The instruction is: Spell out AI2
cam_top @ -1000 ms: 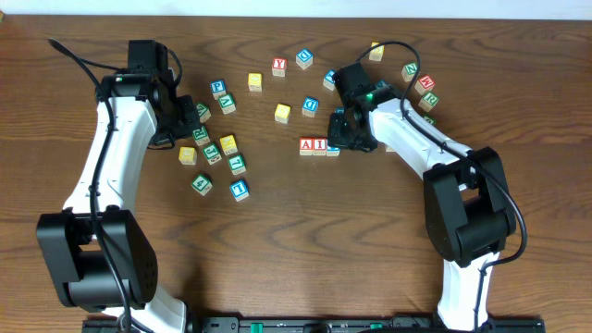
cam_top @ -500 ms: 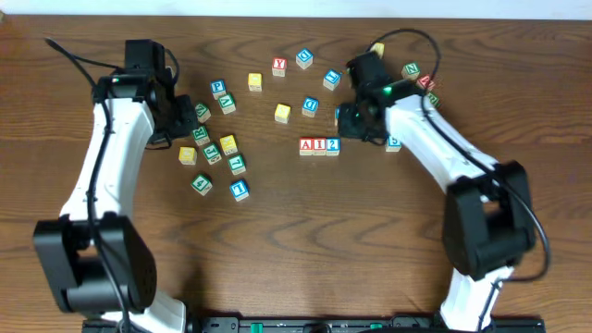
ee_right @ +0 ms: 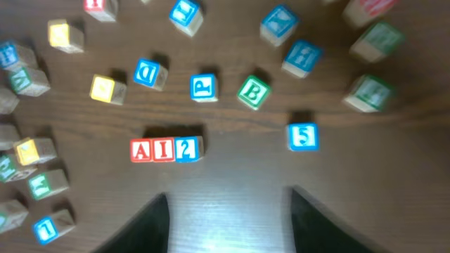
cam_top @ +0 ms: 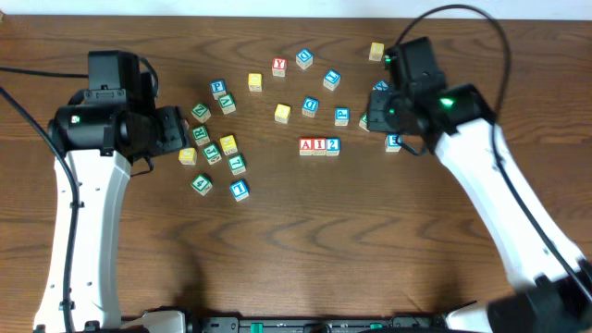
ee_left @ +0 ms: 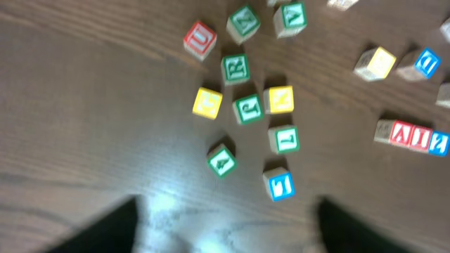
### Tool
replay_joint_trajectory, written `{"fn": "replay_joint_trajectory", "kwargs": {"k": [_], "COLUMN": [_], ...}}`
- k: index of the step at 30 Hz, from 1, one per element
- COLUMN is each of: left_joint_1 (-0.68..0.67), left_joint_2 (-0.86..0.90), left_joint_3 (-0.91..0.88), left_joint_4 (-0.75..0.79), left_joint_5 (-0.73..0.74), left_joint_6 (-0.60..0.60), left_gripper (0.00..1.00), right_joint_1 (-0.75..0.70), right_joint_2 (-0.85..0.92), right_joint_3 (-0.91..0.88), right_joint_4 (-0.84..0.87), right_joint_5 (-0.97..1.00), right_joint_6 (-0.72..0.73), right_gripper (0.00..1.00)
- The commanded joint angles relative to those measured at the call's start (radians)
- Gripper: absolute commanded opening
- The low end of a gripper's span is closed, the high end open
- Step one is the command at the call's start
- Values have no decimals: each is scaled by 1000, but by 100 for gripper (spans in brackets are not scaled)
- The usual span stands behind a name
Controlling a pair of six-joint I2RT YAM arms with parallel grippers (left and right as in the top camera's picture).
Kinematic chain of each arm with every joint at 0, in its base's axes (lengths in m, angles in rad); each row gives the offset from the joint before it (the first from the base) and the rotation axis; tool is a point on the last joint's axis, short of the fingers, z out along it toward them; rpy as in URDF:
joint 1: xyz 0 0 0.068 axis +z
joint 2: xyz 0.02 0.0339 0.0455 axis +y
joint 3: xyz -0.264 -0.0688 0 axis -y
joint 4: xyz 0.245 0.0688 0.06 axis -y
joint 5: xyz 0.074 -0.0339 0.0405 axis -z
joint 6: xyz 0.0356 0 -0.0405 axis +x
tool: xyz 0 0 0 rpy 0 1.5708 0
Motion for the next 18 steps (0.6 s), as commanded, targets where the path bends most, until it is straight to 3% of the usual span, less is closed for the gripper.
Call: {"fn": "replay_joint_trajectory", "kwargs": {"k": [1, 2, 5, 18], "left_joint_1": [6, 6, 6, 6], "left_joint_2": [2, 2, 2, 2], "left_joint_3": [13, 13, 13, 13], "left_joint_4": [-9, -9, -9, -9], "left_joint_5": [-8, -8, -8, -8], "left_joint_6": [13, 13, 13, 13], "left_gripper": [98, 98, 98, 98], "right_joint_1": [-2, -2, -2, -2], "right_joint_2": [-116, -147, -237, -423], "right_joint_3": [11, 11, 11, 11], "right_joint_4": [-38, -56, -109, -169], "right_joint_5": [73, 76, 85, 85], "right_joint_6": [-8, -8, -8, -8], "right_gripper": [65, 70, 99, 99]}}
